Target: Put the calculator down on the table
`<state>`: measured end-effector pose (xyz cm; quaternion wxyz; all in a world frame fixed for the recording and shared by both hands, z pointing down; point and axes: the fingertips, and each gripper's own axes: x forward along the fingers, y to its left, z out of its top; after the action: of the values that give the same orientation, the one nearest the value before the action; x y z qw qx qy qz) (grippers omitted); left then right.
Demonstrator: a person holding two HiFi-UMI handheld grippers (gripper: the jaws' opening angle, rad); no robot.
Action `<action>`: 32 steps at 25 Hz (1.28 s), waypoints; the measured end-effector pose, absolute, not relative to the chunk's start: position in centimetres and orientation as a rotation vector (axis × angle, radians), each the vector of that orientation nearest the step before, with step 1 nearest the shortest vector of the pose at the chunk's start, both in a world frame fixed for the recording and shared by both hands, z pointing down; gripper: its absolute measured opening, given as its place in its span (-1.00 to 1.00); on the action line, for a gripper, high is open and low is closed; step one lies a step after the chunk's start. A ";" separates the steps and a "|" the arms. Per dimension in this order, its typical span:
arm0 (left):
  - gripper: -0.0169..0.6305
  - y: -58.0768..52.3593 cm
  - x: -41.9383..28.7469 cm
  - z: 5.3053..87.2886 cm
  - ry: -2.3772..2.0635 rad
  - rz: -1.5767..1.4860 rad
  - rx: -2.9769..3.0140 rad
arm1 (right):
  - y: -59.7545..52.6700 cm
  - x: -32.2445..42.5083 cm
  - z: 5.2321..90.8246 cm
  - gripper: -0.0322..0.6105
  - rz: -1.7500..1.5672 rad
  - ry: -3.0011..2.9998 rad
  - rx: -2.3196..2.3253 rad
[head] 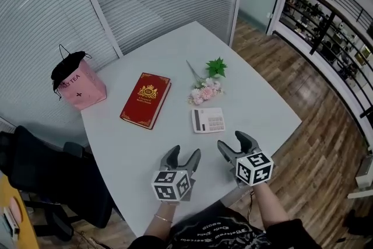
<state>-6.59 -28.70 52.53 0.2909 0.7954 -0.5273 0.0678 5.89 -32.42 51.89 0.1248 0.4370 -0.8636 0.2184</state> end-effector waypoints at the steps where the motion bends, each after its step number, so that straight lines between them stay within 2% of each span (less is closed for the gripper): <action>1: 0.04 -27.8 -6.8 52.0 -1.411 0.186 2.148 | -31.5 5.6 51.5 0.04 0.609 -2.522 1.272; 12: 0.04 -18.7 -9.4 50.6 -1.394 0.129 2.257 | -22.0 3.8 49.6 0.04 0.373 -2.533 1.287; 18: 0.04 -14.2 -10.1 50.7 -1.441 0.179 2.306 | -17.5 3.4 49.7 0.04 0.355 -2.544 1.324; 29: 0.04 -13.0 -9.5 50.7 -1.439 0.198 2.357 | -15.7 3.0 50.5 0.04 0.262 -2.488 1.319; 31: -0.06 -12.9 -9.4 50.5 -1.442 0.191 2.369 | -15.5 3.0 50.5 0.03 0.241 -2.481 1.315; 32: -0.15 -12.9 -9.3 50.5 -1.446 0.192 2.371 | -15.4 3.0 50.4 -0.05 0.226 -2.476 1.317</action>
<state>-9.31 -12.86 50.49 0.1779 0.8383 -0.5110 0.0677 2.95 -15.42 50.45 0.1631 0.4618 -0.8683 0.0791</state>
